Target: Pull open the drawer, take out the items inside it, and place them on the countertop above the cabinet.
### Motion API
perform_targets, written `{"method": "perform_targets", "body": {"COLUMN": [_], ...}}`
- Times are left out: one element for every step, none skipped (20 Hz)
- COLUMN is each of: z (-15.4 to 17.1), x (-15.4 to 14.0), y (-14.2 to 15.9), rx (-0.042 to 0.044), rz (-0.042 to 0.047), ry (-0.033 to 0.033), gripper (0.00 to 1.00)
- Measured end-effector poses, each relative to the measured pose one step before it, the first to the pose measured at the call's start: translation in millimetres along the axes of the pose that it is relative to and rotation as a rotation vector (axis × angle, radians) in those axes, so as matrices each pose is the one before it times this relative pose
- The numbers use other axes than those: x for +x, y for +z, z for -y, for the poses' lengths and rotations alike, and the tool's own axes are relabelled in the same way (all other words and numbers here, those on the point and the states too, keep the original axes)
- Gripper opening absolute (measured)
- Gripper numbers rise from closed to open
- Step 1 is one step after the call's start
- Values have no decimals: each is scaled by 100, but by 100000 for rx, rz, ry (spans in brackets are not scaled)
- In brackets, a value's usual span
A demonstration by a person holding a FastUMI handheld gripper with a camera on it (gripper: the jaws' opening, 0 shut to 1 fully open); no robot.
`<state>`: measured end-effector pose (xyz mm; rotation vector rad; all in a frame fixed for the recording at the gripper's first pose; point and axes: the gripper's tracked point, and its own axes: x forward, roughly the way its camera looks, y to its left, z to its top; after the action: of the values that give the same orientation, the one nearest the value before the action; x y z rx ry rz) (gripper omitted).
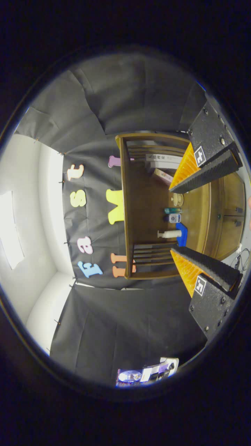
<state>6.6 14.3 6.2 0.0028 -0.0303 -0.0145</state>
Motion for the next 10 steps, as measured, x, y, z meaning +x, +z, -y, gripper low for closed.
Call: {"method": "perform_targets", "body": {"z": [2,25,89,111,201,192,51,28,-264,89], "x": [203,61,164,69,211,182,303,520,590,467], "y": [2,-206,-199,-231,-288,-539,-553,-954,-884,-1156], "rx": [385,643,963,762,555,335,39,-250,-595,-282], "rz": [356,143,-344,-207,-627,-511,-1124,-733,-1151,-748], "ry": [-644,-153,-184,100,-459,-159,-332,-27,-604,-894], "gripper": [98,98,98,98,98,98,98,98,98,98]}}
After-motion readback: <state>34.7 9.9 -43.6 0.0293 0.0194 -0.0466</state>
